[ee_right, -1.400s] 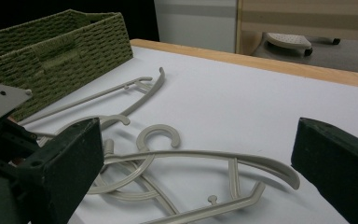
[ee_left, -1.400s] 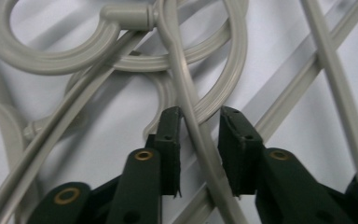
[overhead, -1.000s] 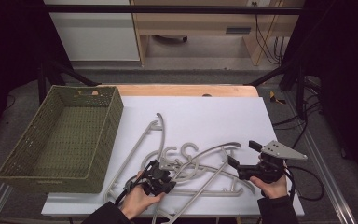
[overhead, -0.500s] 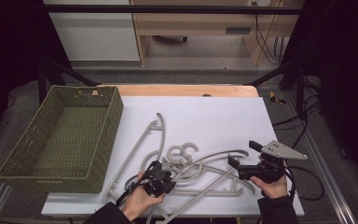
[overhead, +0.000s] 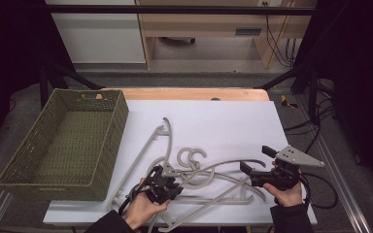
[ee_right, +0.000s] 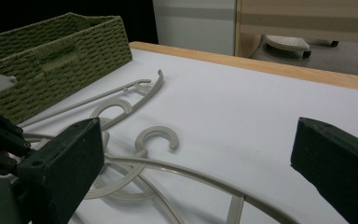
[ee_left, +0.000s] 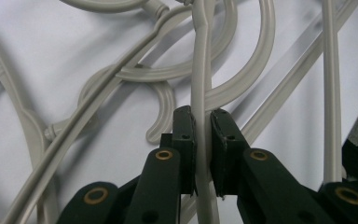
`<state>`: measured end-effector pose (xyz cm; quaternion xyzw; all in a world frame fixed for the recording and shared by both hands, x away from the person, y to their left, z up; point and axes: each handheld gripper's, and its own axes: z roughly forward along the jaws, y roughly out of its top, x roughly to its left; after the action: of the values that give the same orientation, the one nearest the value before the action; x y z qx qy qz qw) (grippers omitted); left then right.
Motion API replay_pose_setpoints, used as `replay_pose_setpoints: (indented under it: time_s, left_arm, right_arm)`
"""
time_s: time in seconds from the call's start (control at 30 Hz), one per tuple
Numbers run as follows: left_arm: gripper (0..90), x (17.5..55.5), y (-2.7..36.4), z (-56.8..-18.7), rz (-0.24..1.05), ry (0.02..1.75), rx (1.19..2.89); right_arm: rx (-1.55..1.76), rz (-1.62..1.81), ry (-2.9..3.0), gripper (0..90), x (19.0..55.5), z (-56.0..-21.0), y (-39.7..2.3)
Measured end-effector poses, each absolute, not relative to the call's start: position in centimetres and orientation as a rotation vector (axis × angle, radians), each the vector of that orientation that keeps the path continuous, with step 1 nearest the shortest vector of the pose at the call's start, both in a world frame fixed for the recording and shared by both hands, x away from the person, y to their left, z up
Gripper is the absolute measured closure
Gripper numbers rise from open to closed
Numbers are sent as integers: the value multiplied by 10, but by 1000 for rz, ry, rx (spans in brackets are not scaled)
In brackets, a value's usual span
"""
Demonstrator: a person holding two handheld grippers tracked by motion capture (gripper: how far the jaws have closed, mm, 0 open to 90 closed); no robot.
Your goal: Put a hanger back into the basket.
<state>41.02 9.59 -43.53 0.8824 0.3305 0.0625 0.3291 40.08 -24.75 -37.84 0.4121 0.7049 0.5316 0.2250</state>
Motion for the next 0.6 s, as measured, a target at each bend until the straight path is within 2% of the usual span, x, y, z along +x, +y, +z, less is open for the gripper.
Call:
replay_pose_setpoints:
  time_s: [0.6]
  left_arm:
    - [816,417,137,-404,285,939,2200]
  right_arm:
    - [1136,1472,1923,27,398,-375,-255]
